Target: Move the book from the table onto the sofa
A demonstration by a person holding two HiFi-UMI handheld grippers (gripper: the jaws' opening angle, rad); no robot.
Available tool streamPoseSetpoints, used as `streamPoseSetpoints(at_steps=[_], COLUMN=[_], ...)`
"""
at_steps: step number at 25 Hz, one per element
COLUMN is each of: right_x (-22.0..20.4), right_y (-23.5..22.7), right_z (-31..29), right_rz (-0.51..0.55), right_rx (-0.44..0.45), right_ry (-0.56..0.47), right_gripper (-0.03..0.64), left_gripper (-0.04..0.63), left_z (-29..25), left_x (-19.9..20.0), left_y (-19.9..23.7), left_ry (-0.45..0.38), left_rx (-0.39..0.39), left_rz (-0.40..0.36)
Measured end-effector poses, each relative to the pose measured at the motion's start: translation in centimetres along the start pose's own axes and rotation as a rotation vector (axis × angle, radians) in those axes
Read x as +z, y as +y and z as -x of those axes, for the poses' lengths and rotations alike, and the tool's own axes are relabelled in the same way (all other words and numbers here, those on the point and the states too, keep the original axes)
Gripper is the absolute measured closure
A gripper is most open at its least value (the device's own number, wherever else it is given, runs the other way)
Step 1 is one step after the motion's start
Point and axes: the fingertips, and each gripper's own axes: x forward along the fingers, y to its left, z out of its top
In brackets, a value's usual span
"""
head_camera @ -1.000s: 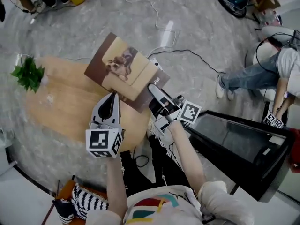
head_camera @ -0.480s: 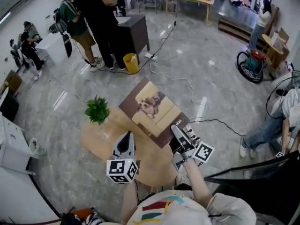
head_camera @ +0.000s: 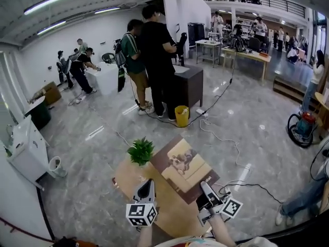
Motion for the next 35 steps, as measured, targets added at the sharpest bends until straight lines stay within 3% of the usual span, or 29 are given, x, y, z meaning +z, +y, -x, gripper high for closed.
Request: streamPoseSetpoints(at_steps=[7,10,13,15,20,24,27,31,35], right_x=[-0.7,-1.8,-3.0,-3.6,-5.3,-3.7,-1.2,0.8,-2.2], right_y=[1.5,1.3,0.3,1.5,5.2,7.9,10.9,16.9,24.5], right_z=[-1.0,-0.8,-0.3,-0.5,3.0,7.6,12.9,24.2,37.3], right_rz=[0.044,0.057,0.119,0.138,0.143,0.215,0.288,0.43,0.541], right_rx=[0.022,-0.007,-0.063,-0.07,-0.091,-0.139,-0.16,-0.243,-0.369], right_ry=[0.014,-0.001,0.0,-0.029,-0.134,-0.262,-0.388,-0.637,-0.902], right_gripper=[0.46,0.46,0.46,0.46,0.46,0.46,0.46,0.46,0.46], left_gripper=[0.589,0.589,0.589,0.589,0.589,0.589,0.589,0.589,0.589], left_z=[1.2,1.7,1.9,1.8,1.2,0.3,0.0,1.6,9.3], left_x=[0.3,-0.5,-2.8,-4.0,-4.0,-2.0,-1.1,-1.2,-2.4], left_y=[1.3,2.1,3.6,4.0,2.2,-2.9,-9.2,-22.3,-35.6], left_ry=[-0.033,-0.026,-0.016,0.003,0.031,-0.002,-0.019,0.004,0.047], left_rx=[0.003,-0.019,-0.039,-0.08,-0.214,-0.369,-0.503,-0.793,-1.109], left_rz=[0.014,0.02,0.078,0.117,0.105,0.075,0.065,0.034,0.001])
